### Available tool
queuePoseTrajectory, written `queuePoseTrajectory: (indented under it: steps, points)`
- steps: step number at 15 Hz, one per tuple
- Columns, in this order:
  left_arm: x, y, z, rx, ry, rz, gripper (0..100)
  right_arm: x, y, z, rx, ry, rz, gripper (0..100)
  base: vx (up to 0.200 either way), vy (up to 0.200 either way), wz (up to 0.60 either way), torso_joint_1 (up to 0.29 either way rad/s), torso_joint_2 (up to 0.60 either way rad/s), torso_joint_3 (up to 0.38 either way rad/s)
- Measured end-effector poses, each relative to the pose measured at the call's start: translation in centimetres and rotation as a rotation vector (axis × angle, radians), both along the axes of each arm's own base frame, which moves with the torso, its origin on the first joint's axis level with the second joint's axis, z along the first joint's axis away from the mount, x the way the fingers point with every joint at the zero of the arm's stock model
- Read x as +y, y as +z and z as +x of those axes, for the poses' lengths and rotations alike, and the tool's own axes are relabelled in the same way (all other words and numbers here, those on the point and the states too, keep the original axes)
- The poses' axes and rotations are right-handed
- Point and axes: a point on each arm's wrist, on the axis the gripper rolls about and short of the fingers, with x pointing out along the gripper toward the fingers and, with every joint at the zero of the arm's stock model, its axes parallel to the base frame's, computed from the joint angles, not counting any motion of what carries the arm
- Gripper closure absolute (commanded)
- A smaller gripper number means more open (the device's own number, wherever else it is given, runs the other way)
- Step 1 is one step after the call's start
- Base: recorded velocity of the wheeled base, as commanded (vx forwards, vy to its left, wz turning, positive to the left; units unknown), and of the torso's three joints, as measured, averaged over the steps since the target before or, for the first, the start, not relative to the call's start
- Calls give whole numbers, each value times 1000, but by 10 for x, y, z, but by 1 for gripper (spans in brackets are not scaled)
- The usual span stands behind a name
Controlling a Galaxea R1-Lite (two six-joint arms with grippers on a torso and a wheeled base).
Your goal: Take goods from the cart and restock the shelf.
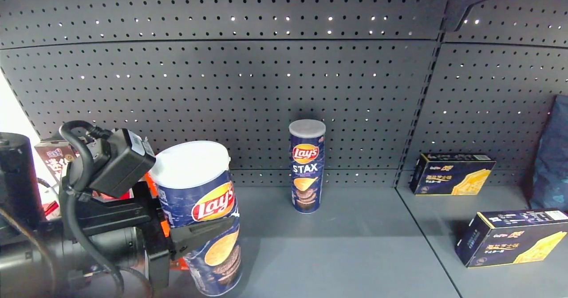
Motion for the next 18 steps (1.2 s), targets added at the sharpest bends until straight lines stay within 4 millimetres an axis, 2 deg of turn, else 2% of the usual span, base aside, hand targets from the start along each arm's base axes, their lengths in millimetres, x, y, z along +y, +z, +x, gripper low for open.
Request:
queuePoseTrajectory:
  steps: [6,7,9,11,13,16,18]
  points:
    - [1,-1,-6,-17,-11,-8,100,0,4,6,70,72,-29,0,0,0,0,0,0,0]
    - [2,-2,-7,-13,-11,-6,100,0,13,5,43,76,16,0,0,0,0,0,0,0]
    - [3,-5,-8,-9,-11,-3,100,-1,53,2,-38,90,87,0,0,0,0,0,0,0]
    - [3,-7,-9,-5,-13,0,100,-1,84,4,-71,131,-7,0,0,0,0,0,0,0]
    - [3,-8,-10,-3,-14,1,100,1,90,11,-32,201,-90,0,0,0,0,0,0,0]
    - [1,-6,-10,-6,-26,-1,100,3,116,25,-3,248,-98,0,0,0,0,0,0,0]
    - [-1,-7,-9,-2,-30,2,100,6,135,40,28,300,-98,0,0,0,0,0,0,0]
